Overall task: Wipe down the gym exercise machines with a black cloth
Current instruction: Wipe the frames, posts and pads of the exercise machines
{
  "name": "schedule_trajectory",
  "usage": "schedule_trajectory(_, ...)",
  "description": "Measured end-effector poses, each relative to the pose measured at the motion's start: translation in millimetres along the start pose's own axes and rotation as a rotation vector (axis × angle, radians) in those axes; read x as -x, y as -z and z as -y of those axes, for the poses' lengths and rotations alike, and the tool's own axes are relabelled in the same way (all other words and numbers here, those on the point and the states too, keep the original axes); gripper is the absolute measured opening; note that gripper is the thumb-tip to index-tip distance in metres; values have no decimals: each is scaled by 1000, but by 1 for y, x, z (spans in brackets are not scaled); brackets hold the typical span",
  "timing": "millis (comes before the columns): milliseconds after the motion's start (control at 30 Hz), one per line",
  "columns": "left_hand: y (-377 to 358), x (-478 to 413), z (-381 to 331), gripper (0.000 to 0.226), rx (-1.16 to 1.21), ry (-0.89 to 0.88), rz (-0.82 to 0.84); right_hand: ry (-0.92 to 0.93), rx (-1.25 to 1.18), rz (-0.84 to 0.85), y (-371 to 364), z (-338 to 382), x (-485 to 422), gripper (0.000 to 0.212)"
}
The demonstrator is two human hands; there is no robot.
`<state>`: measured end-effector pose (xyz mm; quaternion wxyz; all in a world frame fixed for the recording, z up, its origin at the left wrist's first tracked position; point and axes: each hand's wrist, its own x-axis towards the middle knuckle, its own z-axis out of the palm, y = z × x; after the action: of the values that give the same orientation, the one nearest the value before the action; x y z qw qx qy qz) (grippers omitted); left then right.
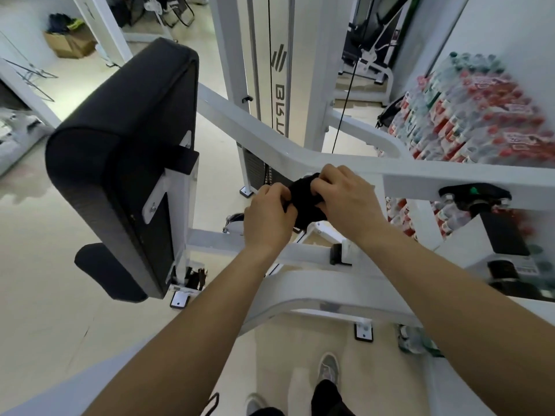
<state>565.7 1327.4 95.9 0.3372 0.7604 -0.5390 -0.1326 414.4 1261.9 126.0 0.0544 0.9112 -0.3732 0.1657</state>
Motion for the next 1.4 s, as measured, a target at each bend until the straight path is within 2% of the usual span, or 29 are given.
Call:
schedule_trajectory(67,-2,-1,-1,16,129,59,33,34,13,-38,-4,6,-5,28)
schedule_trajectory(200,-7,-2,-9,38,299,116,76,91,78,-56,-3,-12,-1,23)
schedule_trajectory(400,-27,-10,-17,35,250,243,22,28,25,-41,2,-39,15,24)
schedule_trajectory(533,-29,-12,-5,35,234,289,52,140,45,-10,-6,-25,7,24)
schedule_trajectory(633,-26,-18,0,37,178,284,64,160,140,-54,-13,-19,4,18)
schedule_trajectory(800,-27,-15,9,32,142,310,76,229,260,-16,-20,-12,9,15)
schedule_trajectory(1067,-31,14,-28,19,262,186,12,89,236,-76,6,-42,30,10)
schedule_trajectory(1167,-37,21,-40,11,252,72,57,-2,182,-69,12,-50,36,10)
schedule_trajectory(1233,-40,18,-47,14,177,25,105,-28,184,-35,13,-51,38,10)
schedule_trajectory(1333,-41,8,-48,31,43,79,149,-49,216,22,10,-48,34,12)
schedule_trajectory(1400,-43,4,-43,33,22,154,195,-80,234,75,4,-42,32,14)
